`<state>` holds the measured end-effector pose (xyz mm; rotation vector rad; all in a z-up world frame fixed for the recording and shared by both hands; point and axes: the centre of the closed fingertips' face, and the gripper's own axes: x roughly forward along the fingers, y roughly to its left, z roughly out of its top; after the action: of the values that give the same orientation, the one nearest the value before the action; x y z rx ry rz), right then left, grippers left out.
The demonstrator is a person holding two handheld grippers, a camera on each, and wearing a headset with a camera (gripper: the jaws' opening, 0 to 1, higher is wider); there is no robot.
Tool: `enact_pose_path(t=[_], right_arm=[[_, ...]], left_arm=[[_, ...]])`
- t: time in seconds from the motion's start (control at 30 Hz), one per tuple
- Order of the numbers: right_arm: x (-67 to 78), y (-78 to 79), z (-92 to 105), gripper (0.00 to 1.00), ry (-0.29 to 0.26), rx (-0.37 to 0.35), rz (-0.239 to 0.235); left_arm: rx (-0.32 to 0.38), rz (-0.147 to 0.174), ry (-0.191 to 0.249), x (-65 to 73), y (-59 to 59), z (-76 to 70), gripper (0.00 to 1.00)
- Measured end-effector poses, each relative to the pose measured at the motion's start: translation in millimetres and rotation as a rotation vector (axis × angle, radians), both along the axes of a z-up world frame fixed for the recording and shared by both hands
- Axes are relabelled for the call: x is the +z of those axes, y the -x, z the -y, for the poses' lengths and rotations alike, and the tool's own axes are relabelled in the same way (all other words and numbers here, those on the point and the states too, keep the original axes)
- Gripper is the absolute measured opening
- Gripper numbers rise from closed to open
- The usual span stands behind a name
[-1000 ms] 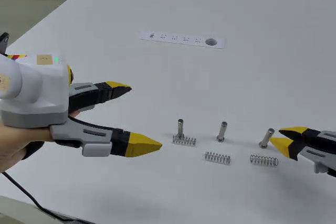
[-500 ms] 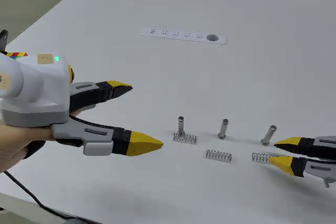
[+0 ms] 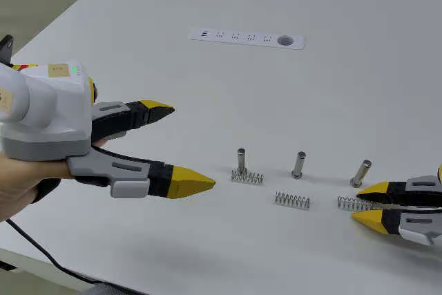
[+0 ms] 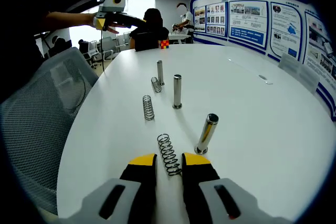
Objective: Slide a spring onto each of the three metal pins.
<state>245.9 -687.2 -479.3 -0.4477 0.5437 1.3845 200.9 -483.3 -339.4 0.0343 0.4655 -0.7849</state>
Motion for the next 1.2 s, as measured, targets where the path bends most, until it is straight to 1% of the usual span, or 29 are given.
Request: enact_pose_path(t=[0.13,0.2,0.23,0.37,0.47,0.53,0.57,0.63,0.7,0.77,0.8,0.87,0.97,1.03,1.1,1.2], right_arm=[[1.2,0.5,1.1,0.15,-0.016,0.006,-0.012],[1.4,-1.2,2.1,0.12,-0.012,0.000,0.008],[1.8,-0.2,2.6,0.12,-0.019,-0.009,-0.008],[1.9,0.0,2.1,0.12,-0.026,-0.017,-0.007],[1.8,0.2,1.9,0.11,-0.021,-0.020,-0.008],[1.8,1.0,2.3,0.11,-0.002,-0.015,-0.018],[1.8,0.6,3.1,0.11,0.009,-0.013,-0.016],[3.5,-0.3,3.5,0.11,0.017,-0.010,-0.013],[6.6,-0.4,3.7,0.11,0.020,-0.009,-0.010],[12.8,0.0,4.0,0.11,0.019,-0.004,-0.002],[15.6,0.1,4.0,0.11,0.018,-0.004,-0.002],[23.3,2.2,3.5,0.11,0.018,0.007,0.006],[37.7,6.0,2.3,0.11,0.029,0.033,0.032],[46.1,8.6,0.8,0.11,0.026,0.045,0.040],[56.5,11.3,-1.5,0.11,0.025,0.062,0.054],[72.5,16.4,-6.1,0.11,0.024,0.094,0.076]], left_arm=[[-0.002,-0.004,0.002,-1.0,-0.5,2.1,0.90],[-0.008,-0.008,-0.001,-2.3,-0.3,3.9,0.90],[-0.010,-0.009,-0.001,-2.7,-0.3,4.7,0.90],[-0.016,-0.009,0.001,-2.3,-0.2,7.2,0.90],[-0.017,-0.007,0.000,-1.7,0.5,8.4,0.90],[-0.020,-0.013,0.000,-3.5,3.0,10.0,0.89],[-0.030,-0.020,-0.005,-6.1,6.6,12.3,0.88],[-0.039,-0.026,-0.011,-8.6,11.2,15.2,0.88],[-0.041,-0.026,-0.005,-8.3,13.4,17.0,0.88],[-0.046,-0.027,0.021,-6.6,15.9,22.1,0.87],[-0.055,-0.028,0.022,-7.0,17.8,24.6,0.86],[-0.063,-0.025,0.008,-9.4,19.4,28.9,0.85],[-0.081,-0.021,0.022,-8.6,21.9,38.1,0.85],[-0.095,-0.017,0.025,-7.9,23.0,42.8,0.82],[-0.105,-0.009,0.035,-5.8,23.3,48.5,0.80],[-0.113,0.007,0.055,-1.9,21.6,56.5,0.80]])
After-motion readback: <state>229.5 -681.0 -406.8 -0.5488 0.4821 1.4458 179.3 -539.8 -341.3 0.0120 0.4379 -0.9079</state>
